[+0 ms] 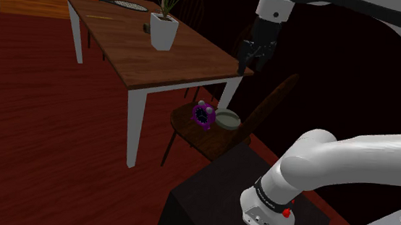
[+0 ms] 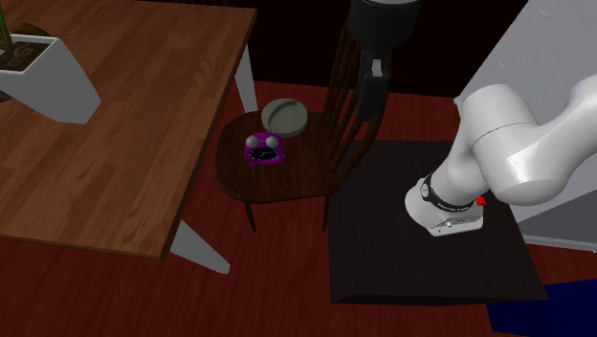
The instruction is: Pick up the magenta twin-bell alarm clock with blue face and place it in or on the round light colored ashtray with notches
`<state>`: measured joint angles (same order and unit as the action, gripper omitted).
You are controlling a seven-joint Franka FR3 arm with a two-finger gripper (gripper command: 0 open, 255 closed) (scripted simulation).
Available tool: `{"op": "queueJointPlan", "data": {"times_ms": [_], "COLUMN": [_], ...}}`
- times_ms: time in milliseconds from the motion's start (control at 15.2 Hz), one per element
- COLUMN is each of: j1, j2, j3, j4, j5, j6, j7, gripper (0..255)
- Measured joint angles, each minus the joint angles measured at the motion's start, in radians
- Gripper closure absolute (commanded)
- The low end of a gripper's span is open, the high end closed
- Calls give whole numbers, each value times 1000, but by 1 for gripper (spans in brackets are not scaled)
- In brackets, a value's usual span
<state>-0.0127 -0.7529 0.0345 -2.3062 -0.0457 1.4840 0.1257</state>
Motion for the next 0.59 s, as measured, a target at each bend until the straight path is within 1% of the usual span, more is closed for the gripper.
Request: {"op": "queueJointPlan", "data": {"times_ms": [66,198,594], "j1": [0,-3,-21], "j2": [0,17,102], "j3": [0,-7,-38], "j4": [0,-23,-125], "j5": [0,-12,-69], "j6": [0,40,235], "j7": [0,-10,-49], "gripper": [0,0,0]}}
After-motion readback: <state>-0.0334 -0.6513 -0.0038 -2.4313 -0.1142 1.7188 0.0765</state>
